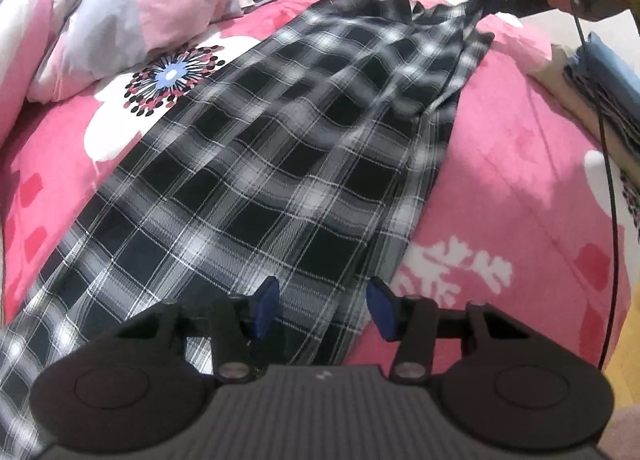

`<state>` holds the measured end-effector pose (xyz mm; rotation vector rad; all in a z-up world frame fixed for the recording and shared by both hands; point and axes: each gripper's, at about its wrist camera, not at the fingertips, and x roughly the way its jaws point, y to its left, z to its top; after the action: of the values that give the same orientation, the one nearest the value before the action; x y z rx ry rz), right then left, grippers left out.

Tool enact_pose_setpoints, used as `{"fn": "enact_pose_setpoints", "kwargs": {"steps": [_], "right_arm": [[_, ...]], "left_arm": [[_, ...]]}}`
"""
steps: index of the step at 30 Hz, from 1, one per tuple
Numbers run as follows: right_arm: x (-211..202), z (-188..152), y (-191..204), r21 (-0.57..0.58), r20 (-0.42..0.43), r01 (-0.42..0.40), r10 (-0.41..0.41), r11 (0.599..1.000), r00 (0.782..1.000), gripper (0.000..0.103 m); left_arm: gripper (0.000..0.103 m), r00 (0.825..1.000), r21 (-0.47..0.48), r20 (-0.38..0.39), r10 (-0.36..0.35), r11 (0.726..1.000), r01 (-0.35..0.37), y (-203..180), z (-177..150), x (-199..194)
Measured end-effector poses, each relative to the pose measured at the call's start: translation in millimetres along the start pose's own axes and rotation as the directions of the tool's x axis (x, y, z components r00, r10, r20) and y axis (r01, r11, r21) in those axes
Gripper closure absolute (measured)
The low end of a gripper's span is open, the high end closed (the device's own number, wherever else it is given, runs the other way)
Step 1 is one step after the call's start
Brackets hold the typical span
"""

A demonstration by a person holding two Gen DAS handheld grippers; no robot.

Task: Fold clothes

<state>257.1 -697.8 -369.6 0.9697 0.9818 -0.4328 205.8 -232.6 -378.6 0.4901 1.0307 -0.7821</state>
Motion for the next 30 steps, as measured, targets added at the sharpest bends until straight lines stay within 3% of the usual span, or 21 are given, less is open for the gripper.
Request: {"fn": "enact_pose_setpoints", "kwargs": {"steps": [1, 3, 7, 10, 13, 17, 21, 23, 24, 30], "right_arm": [[0.2, 2.3, -0.9, 0.006, 0.007, 0.003, -0.003, 1.0, 1.0, 0.094], [-5.7, 8.0, -5.1, 0.03, 0.052, 0.008, -0.009, 1.0, 0.999, 0.08], [-23.5, 17.5, -16.7, 0.078, 0.156, 0.01, -0.022, 0.997, 0.988, 0.074], [-22.9, 12.0, -17.4, 0.072, 0.093, -0.035, 0.028, 0.997, 0.995, 0.074], [-16.5, 1.9, -15.5, 0.058, 0.029, -0.018, 0.016, 0.998, 0.999, 0.074], [-5.6, 1.3, -24.0, 0.11, 0.028, 0.017, -0.02, 0.994, 0.999, 0.074], [1.2, 3.5, -14.9, 0.065, 0.012, -0.001, 0.0, 0.998, 1.0, 0.074], [0.5, 2.8, -7.6, 0.032, 0.0, 0.001, -0.001, 0.999, 1.0, 0.083], [-0.6, 2.4, -4.4, 0.016, 0.0, 0.0, 0.0, 1.0, 1.0, 0.099], [-25.9, 5.9, 20.7, -0.02, 0.094, -0.073, 0.074, 0.997, 0.993, 0.101]], "left_arm": [[0.053, 1.0, -0.002, 0.004, 0.0, 1.0, 0.0, 0.3, 0.2, -0.2], [0.053, 1.0, -0.007, 0.005, -0.003, 1.0, 0.003, 1.1, -0.6, -0.7], [0.053, 1.0, -0.013, -0.001, -0.007, 1.0, 0.007, 3.1, -2.7, -1.3], [0.053, 1.0, -0.024, -0.004, -0.01, 1.0, 0.01, 3.9, -3.6, -1.1], [0.053, 1.0, -0.034, -0.007, -0.01, 0.999, 0.009, 4.6, -4.0, -0.5], [0.053, 1.0, -0.034, -0.009, -0.006, 0.999, 0.006, 4.7, -4.5, -0.4], [0.053, 1.0, -0.035, -0.011, -0.007, 0.999, 0.007, 5.6, -5.8, -1.8], [0.053, 1.0, -0.036, -0.013, -0.008, 0.999, 0.008, 5.4, -6.9, -2.2], [0.053, 1.0, -0.037, -0.013, -0.008, 0.999, 0.008, 5.2, -7.3, -2.5], [0.053, 0.999, 0.005, 0.027, 0.032, 0.999, -0.032, -0.1, -6.4, -9.6]]}}
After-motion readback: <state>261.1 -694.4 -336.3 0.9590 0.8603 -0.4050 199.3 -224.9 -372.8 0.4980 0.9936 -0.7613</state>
